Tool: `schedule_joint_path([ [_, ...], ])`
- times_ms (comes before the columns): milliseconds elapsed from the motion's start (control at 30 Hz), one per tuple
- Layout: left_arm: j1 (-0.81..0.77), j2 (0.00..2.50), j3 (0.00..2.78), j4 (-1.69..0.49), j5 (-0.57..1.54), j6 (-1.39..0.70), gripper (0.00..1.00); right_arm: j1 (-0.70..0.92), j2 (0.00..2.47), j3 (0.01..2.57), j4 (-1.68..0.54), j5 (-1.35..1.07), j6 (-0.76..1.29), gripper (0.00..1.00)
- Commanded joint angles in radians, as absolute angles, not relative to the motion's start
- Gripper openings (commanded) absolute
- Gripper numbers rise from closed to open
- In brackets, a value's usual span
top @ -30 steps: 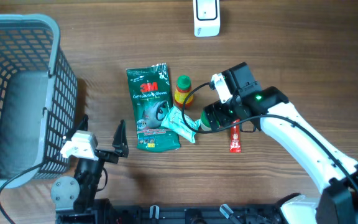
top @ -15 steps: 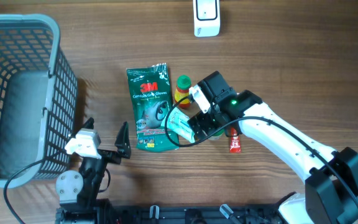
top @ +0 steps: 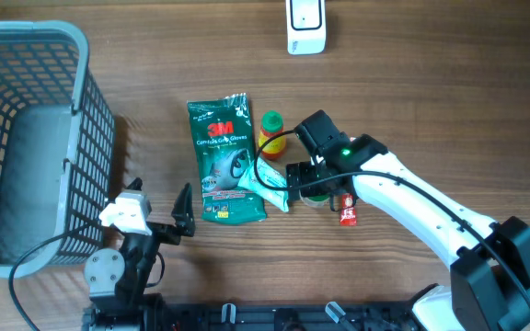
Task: Scan the item barcode
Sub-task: 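Reach the right gripper to the green-lidded jar and grasp it, then lift the jar and hold its label up to the white scanner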
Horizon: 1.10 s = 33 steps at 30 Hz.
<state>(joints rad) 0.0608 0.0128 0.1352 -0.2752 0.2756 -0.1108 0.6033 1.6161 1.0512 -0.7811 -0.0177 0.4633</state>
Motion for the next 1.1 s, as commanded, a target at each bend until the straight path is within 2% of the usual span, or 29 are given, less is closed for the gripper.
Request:
schedule_joint_path([
  [0, 0.056, 0.007, 0.128, -0.311, 0.288, -0.117, 1.00, 0.603, 1.631, 1.043, -0.764, -0.001, 0.527, 1.00],
  [200, 0.056, 0.007, 0.128, -0.335, 0.295, -0.117, 1.00, 0.603, 1.641, 1.008, -0.734, 0.008, 0.562, 1.00],
  [367, 0.056, 0.007, 0.128, -0.335, 0.299, -0.117, 1.00, 0.603, 1.747, 1.002, -0.757, -0.008, 0.606, 0.99],
  [500, 0.056, 0.007, 0.128, -0.335, 0.299, -0.117, 1.00, 0.603, 1.829, 1.002, -0.740, -0.046, 0.617, 0.84],
  [800, 0.056, 0.007, 0.128, -0.335, 0.299, -0.117, 1.00, 0.598, 1.825, 1.042, -0.778, -0.051, 0.627, 0.80],
  [900, 0.056, 0.007, 0.128, -0.335, 0.299, -0.117, 1.00, 0.580, 1.815, 1.130, -0.884, -0.092, 0.628, 0.72],
  [1000, 0.056, 0.007, 0.128, -0.335, 0.299, -0.117, 1.00, 0.558, 1.804, 1.241, -1.004, -0.146, 0.633, 0.74],
  [1067, 0.056, 0.007, 0.128, -0.335, 0.299, -0.117, 1.00, 0.555, 1.801, 1.254, -1.004, -0.150, 0.659, 0.82],
])
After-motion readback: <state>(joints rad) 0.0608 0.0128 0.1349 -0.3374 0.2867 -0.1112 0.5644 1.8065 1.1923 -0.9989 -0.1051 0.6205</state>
